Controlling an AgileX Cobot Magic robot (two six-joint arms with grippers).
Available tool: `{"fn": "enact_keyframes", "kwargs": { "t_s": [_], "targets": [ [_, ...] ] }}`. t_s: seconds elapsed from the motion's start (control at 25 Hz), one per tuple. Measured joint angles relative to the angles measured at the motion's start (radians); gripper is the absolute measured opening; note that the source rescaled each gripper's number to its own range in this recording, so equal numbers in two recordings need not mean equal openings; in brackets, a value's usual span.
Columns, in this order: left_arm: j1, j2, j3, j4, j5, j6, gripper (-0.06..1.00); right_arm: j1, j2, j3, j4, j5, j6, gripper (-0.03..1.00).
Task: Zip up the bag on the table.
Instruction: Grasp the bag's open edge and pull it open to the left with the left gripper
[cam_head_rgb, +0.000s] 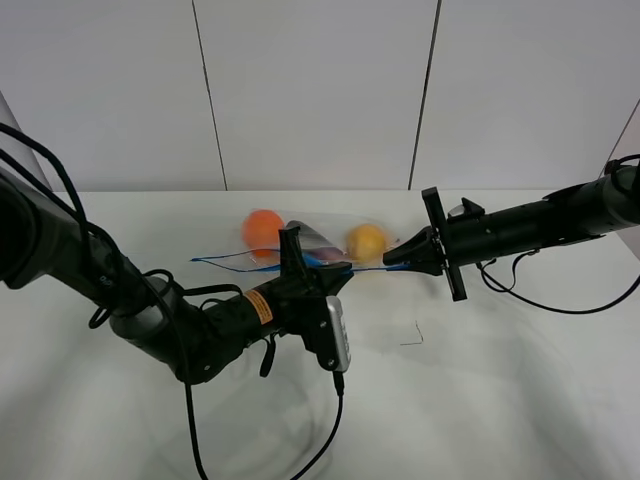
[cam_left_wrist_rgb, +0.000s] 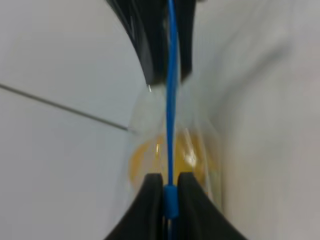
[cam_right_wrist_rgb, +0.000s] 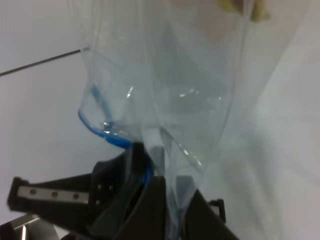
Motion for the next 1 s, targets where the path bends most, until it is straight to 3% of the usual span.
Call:
{"fn": "enact_keyframes", "kwargs": {
  "t_s": [0.52, 0.88, 1.0],
  "targets": [
    [0.077, 0.0, 0.083, -0.143, -0.011, 0.079, 0.0, 0.0, 0.0, 0.0, -0.003, -0.004, 0.0, 0.0],
    [0.082, 0.0, 0.089, -0.295, -0.003, 0.145, 0.0, 0.0, 0.0, 0.0, -0.007, -0.003, 0.0, 0.0],
    [0.111, 0.0, 0.089, -0.307, -0.003, 0.15, 0.0, 0.0, 0.0, 0.0, -0.007, -0.003, 0.0, 0.0]
  ]
}}
